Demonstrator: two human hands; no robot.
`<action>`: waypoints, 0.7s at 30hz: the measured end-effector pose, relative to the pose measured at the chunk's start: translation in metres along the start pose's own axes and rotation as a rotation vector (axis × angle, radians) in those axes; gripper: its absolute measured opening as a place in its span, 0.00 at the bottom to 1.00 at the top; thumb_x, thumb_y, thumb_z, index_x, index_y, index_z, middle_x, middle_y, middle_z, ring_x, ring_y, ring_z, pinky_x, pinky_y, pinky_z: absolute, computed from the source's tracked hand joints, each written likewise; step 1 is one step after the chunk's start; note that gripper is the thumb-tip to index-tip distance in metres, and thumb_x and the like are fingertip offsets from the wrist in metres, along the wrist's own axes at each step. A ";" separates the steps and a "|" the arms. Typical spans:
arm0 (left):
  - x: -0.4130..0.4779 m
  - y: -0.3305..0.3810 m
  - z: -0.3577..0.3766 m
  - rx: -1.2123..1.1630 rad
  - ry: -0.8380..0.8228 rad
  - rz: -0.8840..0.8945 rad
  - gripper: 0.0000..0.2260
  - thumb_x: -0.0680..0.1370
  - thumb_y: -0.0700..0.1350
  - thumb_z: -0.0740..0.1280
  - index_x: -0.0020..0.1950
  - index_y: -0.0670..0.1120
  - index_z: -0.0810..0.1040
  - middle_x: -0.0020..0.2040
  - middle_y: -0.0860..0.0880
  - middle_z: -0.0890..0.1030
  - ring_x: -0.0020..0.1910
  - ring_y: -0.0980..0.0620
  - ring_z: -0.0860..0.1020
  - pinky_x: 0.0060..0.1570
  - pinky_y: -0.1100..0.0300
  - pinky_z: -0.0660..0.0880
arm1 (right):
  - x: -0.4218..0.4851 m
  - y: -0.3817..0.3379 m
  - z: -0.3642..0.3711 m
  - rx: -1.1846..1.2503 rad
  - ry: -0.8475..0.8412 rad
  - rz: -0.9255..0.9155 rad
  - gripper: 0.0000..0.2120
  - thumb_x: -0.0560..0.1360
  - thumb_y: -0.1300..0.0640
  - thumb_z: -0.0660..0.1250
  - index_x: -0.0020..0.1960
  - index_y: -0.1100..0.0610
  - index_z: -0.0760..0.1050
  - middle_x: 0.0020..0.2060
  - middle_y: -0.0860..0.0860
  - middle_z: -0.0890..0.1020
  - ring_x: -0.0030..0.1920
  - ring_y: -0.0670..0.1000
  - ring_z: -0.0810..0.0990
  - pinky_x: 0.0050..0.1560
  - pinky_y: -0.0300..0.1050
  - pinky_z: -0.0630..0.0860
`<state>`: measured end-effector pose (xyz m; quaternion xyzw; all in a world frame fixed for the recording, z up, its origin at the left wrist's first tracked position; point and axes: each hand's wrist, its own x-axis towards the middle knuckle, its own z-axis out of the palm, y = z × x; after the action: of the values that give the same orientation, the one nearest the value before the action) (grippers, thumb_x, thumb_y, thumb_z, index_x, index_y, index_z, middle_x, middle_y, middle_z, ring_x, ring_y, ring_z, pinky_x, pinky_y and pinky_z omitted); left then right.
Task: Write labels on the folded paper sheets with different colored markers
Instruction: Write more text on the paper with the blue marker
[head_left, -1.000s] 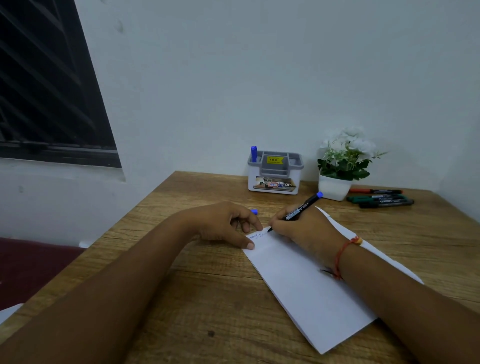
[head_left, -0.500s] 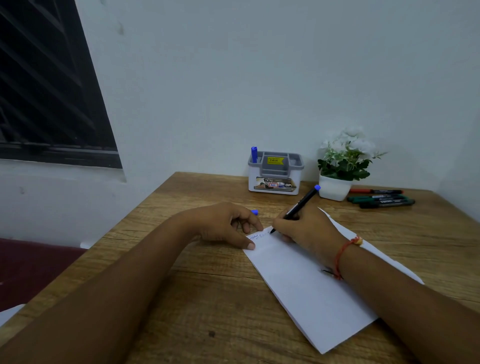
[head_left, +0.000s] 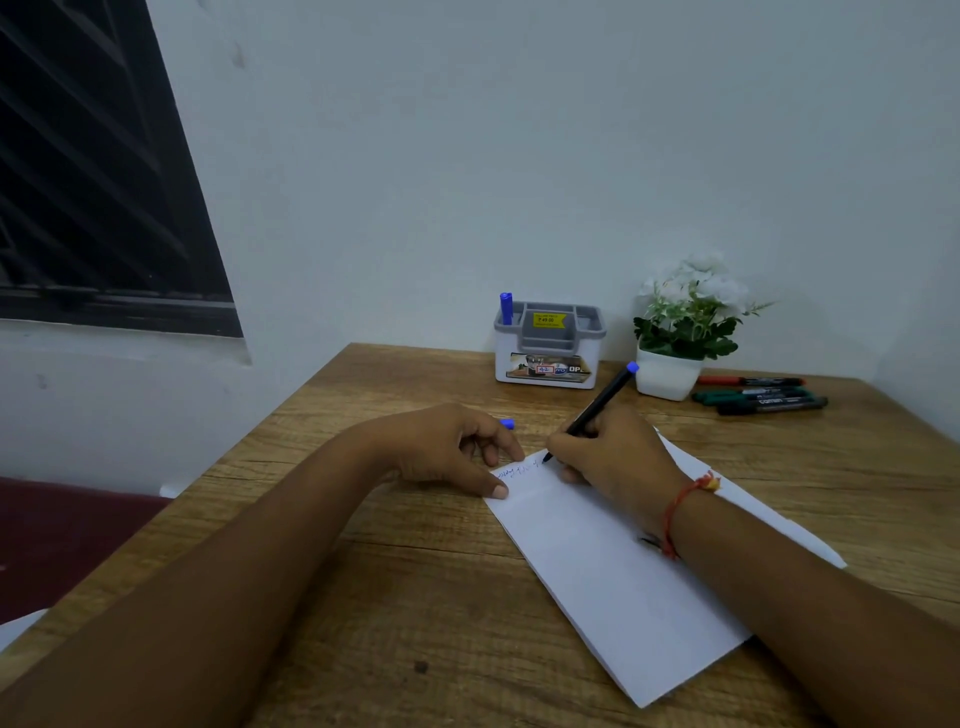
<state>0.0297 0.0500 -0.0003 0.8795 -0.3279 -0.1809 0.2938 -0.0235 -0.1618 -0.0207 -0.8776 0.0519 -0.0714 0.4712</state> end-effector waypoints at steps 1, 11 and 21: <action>0.000 0.000 0.000 0.004 0.002 0.000 0.19 0.71 0.49 0.76 0.61 0.55 0.79 0.48 0.56 0.77 0.35 0.68 0.71 0.37 0.74 0.68 | 0.000 0.000 0.000 0.005 0.006 0.005 0.09 0.70 0.54 0.69 0.40 0.59 0.83 0.29 0.52 0.85 0.36 0.52 0.85 0.48 0.53 0.84; 0.000 0.000 0.000 0.000 0.002 -0.002 0.19 0.71 0.49 0.76 0.61 0.55 0.79 0.48 0.57 0.77 0.35 0.67 0.71 0.39 0.71 0.68 | -0.002 -0.003 0.001 -0.011 0.026 0.023 0.07 0.71 0.55 0.69 0.40 0.57 0.83 0.29 0.51 0.85 0.38 0.52 0.86 0.48 0.51 0.83; 0.000 0.001 0.001 -0.017 0.013 -0.005 0.19 0.71 0.49 0.77 0.61 0.55 0.79 0.48 0.56 0.77 0.34 0.68 0.71 0.39 0.70 0.67 | 0.000 -0.003 0.002 -0.028 0.054 0.039 0.06 0.72 0.56 0.68 0.43 0.59 0.82 0.28 0.51 0.84 0.28 0.43 0.80 0.35 0.40 0.76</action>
<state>0.0283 0.0491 -0.0002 0.8789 -0.3223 -0.1784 0.3030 -0.0230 -0.1589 -0.0193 -0.8807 0.0824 -0.0850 0.4586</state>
